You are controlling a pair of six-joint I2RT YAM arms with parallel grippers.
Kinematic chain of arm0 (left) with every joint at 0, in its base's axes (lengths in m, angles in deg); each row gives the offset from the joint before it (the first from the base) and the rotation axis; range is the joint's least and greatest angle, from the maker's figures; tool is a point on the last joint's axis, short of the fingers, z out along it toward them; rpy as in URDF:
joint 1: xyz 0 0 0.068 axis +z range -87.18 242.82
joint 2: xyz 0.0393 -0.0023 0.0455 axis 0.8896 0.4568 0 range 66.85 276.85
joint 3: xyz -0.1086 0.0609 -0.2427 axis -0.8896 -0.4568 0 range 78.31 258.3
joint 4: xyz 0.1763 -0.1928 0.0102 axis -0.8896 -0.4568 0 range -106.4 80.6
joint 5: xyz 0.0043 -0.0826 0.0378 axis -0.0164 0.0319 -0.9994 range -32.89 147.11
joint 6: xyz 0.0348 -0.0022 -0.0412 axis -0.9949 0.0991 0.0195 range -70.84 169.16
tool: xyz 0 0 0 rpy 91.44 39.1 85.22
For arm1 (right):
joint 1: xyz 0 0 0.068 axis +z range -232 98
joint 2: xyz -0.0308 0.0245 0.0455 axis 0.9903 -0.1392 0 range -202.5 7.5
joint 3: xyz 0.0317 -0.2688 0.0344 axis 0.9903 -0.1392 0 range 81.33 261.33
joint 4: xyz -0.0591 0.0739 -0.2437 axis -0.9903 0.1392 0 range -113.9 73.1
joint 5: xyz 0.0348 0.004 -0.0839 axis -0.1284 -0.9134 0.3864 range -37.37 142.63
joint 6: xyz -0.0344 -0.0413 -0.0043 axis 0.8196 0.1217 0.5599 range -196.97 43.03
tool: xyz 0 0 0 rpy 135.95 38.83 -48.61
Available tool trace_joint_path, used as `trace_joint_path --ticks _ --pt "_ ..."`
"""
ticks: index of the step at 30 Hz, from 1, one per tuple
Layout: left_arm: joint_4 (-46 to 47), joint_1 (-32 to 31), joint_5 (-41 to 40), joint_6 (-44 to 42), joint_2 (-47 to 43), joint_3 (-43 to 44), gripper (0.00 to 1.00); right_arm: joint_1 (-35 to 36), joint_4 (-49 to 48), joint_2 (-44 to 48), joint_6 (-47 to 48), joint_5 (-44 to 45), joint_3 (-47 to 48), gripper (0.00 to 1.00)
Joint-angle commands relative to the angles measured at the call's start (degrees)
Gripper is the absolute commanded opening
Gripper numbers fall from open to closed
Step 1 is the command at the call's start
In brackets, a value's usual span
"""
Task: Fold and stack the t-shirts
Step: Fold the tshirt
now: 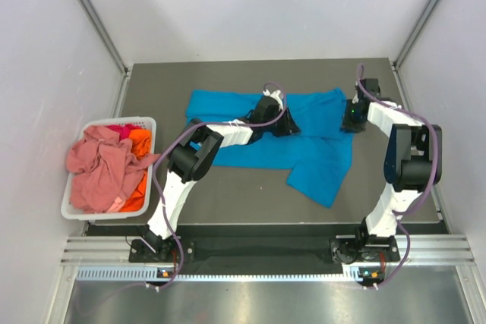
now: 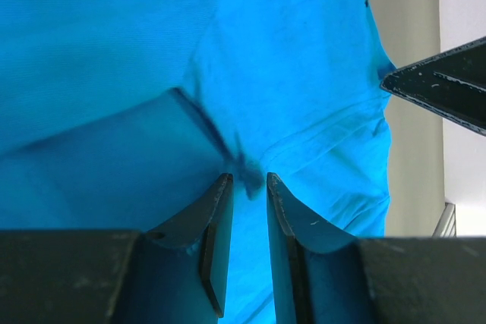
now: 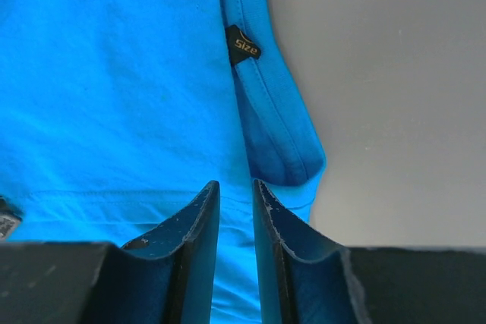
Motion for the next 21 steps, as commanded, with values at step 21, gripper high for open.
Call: trace_joint_path --ticks 21 --pt "5.3 -0.5 2.9 -0.3 2.5 3.5 0.2 -0.6 -3.5 -1.9 -0.3 0.2 -1.9 0.19"
